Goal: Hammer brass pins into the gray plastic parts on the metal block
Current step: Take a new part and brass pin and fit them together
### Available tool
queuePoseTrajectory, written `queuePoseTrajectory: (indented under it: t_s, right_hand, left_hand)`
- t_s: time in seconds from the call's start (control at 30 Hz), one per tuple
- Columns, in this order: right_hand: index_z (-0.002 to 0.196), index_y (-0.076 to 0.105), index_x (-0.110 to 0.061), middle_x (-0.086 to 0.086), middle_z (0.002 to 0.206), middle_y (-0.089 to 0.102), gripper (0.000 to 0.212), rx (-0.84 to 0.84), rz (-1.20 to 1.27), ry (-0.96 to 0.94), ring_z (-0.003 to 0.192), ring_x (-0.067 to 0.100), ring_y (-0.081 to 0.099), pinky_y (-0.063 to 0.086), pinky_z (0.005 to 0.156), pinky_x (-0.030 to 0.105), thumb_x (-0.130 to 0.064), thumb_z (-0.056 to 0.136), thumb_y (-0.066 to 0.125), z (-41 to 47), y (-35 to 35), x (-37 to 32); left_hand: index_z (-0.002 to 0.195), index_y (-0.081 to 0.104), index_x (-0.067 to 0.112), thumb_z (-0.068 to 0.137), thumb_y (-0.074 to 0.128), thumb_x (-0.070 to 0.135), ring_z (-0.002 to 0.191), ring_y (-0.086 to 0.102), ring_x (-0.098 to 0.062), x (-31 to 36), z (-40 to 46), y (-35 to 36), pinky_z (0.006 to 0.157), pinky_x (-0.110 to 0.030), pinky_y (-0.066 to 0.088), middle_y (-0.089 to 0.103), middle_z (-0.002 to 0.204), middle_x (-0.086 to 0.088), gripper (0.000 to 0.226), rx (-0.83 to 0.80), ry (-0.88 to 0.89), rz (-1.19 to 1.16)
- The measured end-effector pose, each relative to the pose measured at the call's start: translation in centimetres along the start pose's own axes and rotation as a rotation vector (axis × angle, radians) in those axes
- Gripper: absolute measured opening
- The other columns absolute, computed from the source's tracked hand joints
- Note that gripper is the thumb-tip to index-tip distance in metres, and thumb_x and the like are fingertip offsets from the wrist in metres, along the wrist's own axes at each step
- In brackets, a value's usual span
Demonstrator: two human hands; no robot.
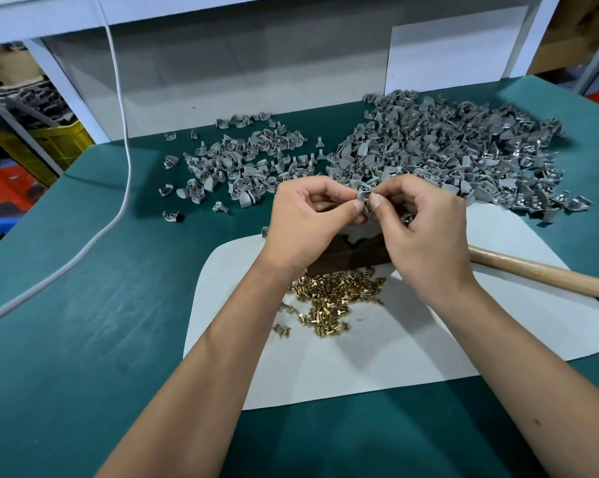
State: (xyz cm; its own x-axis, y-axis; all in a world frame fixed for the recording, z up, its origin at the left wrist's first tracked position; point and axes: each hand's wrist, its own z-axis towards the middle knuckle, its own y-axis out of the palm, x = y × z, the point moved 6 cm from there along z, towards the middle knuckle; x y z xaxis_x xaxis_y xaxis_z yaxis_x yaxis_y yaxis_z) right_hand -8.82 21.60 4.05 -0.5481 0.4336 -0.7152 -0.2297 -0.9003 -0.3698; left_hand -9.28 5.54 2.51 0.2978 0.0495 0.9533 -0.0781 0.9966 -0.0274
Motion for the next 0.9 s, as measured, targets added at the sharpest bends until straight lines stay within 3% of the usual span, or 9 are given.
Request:
queuePoseTrajectory:
  t_s: [0.17, 0.57, 0.77, 0.9]
  right_hand:
    - [0.095, 0.075, -0.011, -0.005, 0.082, 0.072, 0.006, -0.002, -0.049, -0.018, 0.076, 0.001, 0.067, 0.051, 0.071, 0.012, -0.013, 0.094, 0.07, -0.1, 0.0, -0.2]
    - [0.088, 0.071, -0.006, 0.001, 0.076, 0.07, 0.003, 0.063, -0.165, -0.057, 0.067, 0.014, 0.064, 0.054, 0.065, 0.036, -0.005, 0.09, 0.07, -0.6, 0.0, -0.2]
    - [0.086, 0.071, -0.006, 0.001, 0.074, 0.069, 0.004, 0.06, -0.176, -0.03, 0.066, 0.015, 0.063, 0.052, 0.063, 0.031, -0.002, 0.087, 0.07, -0.5, -0.1, 0.0]
    - [0.087, 0.074, -0.01, 0.0, 0.075, 0.07, 0.006, 0.018, -0.172, 0.029, 0.067, 0.013, 0.064, 0.053, 0.065, 0.027, -0.005, 0.087, 0.07, -0.2, 0.0, 0.6]
  left_hand:
    - [0.079, 0.076, 0.009, 0.082, 0.078, -0.008, 0.069, 0.075, -0.021, -0.1, 0.1, 0.0, 0.073, -0.032, 0.063, 0.076, 0.074, -0.008, 0.018, 0.031, -0.023, 0.014]
    - [0.078, 0.076, 0.01, 0.081, 0.08, -0.003, 0.071, 0.076, -0.023, 0.2, -0.1, 0.8, 0.072, -0.035, 0.062, 0.077, 0.076, -0.009, 0.015, 0.062, 0.01, 0.158]
    - [0.077, 0.076, 0.013, 0.08, 0.08, 0.0, 0.075, 0.077, -0.027, -0.2, -0.2, 1.3, 0.075, -0.049, 0.064, 0.077, 0.078, -0.007, 0.015, 0.106, 0.039, 0.235]
    - [0.078, 0.078, 0.008, 0.08, 0.08, 0.001, 0.074, 0.076, -0.018, -0.1, -0.4, 1.5, 0.074, -0.043, 0.064, 0.077, 0.077, -0.002, 0.008, 0.133, 0.105, 0.341]
